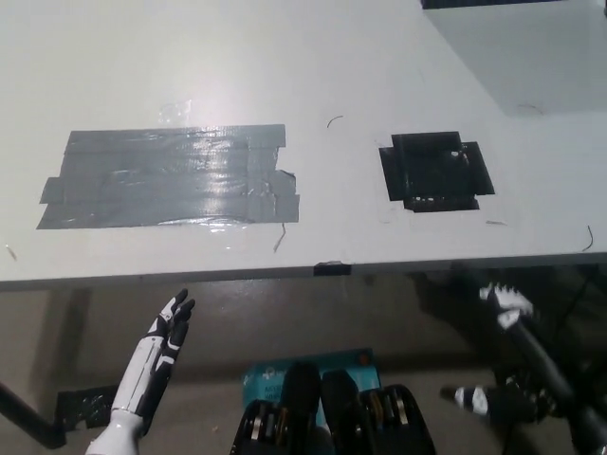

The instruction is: A tripod is kept on the middle of the desk infront of the robot and the robot grabs one of its legs to pick it up and hands it to a person

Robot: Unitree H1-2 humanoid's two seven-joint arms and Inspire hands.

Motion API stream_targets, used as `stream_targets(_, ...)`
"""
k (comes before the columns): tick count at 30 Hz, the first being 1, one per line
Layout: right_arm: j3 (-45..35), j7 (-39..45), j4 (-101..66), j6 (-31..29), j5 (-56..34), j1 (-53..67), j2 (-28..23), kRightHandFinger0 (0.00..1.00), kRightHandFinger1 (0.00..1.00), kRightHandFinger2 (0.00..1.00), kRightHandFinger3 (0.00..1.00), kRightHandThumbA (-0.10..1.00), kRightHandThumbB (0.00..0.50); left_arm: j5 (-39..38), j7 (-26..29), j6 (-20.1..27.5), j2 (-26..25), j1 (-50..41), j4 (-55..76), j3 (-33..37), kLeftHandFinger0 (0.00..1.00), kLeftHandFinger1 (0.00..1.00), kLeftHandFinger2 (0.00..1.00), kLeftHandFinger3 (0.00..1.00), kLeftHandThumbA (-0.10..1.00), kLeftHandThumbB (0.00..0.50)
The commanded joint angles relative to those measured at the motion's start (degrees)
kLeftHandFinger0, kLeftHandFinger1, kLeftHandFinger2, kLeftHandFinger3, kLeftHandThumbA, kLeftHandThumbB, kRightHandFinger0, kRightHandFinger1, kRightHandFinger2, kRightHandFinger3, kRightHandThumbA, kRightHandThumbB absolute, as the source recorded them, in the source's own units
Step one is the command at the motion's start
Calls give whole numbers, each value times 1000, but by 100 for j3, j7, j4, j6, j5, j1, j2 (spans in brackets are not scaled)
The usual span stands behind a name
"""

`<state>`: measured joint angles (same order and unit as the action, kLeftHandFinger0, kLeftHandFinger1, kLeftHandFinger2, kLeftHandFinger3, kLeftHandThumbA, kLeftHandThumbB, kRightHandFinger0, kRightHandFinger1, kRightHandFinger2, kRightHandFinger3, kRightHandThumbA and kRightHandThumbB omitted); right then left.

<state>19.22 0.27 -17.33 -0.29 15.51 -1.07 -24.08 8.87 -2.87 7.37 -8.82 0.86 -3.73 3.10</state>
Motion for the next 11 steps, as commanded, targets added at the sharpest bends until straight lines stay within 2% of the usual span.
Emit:
stream_targets(1, -523, 191, 322, -602, -2422, 287, 1060, 1000, 1000, 1000, 1000, 1000, 225, -189, -20, 472, -1, -283, 137, -19, 1000, 1000, 1000, 1000, 1000, 126)
stream_targets(5, -667, 230, 1119, -700, -2243, 225, 1451, 1000, 1000, 1000, 1000, 1000, 196, -216, -10, 468, -10, -309, 161, -51, 1000, 1000, 1000, 1000, 1000, 143)
stream_targets(6, -699, 234, 1243, -731, -2191, 201, 1475, 1000, 1000, 1000, 1000, 1000, 210, -247, -17, 472, -7, -303, 150, -61, 1000, 1000, 1000, 1000, 1000, 127)
stream_targets(11, -857, 334, 1370, -782, -2077, 222, 1589, 1000, 1000, 1000, 1000, 1000, 232, -346, -71, 388, -30, -384, 248, -84, 1000, 1000, 1000, 1000, 1000, 113)
